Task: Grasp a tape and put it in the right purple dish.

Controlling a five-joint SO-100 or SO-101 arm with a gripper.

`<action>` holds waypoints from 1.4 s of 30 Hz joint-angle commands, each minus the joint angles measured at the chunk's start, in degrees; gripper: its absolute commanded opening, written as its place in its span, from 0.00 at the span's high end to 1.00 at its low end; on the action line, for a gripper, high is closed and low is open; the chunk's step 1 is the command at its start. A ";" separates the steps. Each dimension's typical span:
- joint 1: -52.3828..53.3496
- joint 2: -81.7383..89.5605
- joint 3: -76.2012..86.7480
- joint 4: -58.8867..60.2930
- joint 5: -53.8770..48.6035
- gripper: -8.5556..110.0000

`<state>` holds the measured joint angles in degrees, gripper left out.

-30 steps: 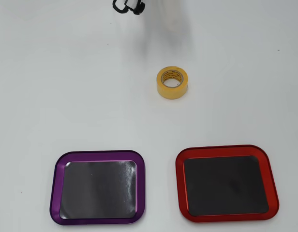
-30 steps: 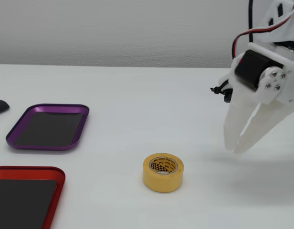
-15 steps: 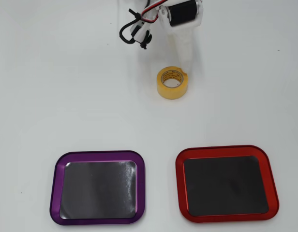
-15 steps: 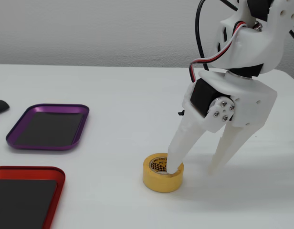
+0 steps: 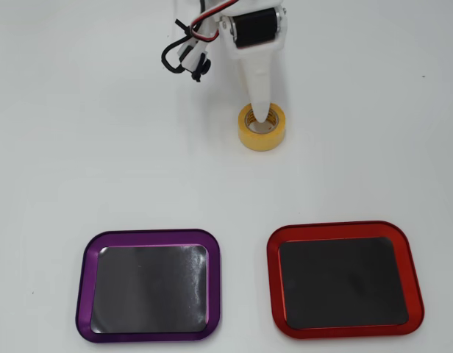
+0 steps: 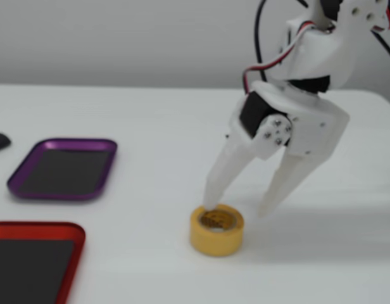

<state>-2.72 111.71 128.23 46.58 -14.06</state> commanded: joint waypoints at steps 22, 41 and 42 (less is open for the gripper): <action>-0.18 0.00 7.12 -9.14 -0.44 0.77; -4.92 2.64 6.24 -6.86 0.09 0.93; -5.36 4.13 6.24 -6.50 0.18 0.93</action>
<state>-7.29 112.15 135.53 38.58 -14.33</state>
